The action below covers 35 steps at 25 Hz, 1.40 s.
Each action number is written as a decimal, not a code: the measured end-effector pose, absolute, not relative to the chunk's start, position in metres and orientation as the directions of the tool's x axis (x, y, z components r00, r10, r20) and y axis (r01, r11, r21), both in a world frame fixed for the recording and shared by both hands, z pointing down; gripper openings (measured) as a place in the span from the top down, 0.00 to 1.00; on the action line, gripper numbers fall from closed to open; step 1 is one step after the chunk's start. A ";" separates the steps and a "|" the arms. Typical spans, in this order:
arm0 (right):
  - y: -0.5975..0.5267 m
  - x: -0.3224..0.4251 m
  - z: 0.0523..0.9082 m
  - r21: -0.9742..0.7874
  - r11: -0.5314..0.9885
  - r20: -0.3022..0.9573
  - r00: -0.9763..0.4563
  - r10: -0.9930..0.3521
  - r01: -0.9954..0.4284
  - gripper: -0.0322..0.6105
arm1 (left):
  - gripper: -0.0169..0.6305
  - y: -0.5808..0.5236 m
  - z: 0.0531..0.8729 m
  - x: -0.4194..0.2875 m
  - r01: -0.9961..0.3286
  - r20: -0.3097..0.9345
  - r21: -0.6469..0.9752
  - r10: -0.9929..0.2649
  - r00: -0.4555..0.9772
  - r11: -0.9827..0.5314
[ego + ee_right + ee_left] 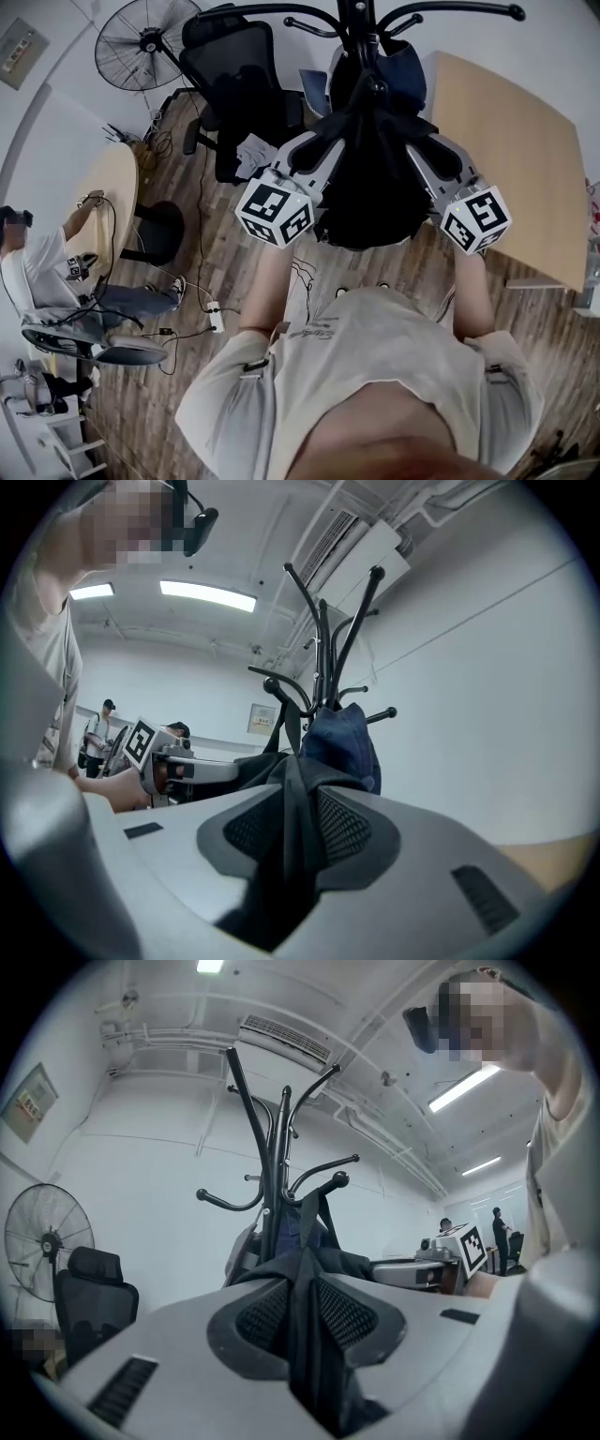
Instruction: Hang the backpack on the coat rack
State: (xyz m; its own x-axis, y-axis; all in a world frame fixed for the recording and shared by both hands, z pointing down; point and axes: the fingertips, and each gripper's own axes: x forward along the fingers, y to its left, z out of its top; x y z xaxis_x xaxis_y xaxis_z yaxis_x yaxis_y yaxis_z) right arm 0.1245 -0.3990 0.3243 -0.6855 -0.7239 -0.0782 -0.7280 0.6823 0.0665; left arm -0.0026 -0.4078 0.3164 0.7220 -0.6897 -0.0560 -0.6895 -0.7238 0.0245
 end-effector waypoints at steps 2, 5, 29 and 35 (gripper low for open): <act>-0.392 0.133 0.322 0.039 0.662 -0.095 -0.662 -0.743 -0.748 0.80 | 0.84 -0.401 0.315 -0.013 -0.707 -0.058 0.032 -0.707 0.705 -0.707; -0.377 0.133 0.319 0.040 0.654 -0.120 -0.653 -0.748 -0.756 0.91 | 0.85 -0.388 0.314 -0.026 -0.723 -0.060 0.015 -0.722 0.689 -0.691; -0.286 0.110 0.365 -0.038 0.787 -0.069 -0.784 -0.617 -0.616 0.96 | 0.93 -0.286 0.374 0.034 -0.673 0.029 0.147 -0.677 0.736 -0.725; -0.272 0.127 0.386 -0.006 0.799 -0.042 -0.798 -0.601 -0.601 0.96 | 0.93 -0.269 0.381 0.046 -0.724 0.047 0.128 -0.725 0.687 -0.677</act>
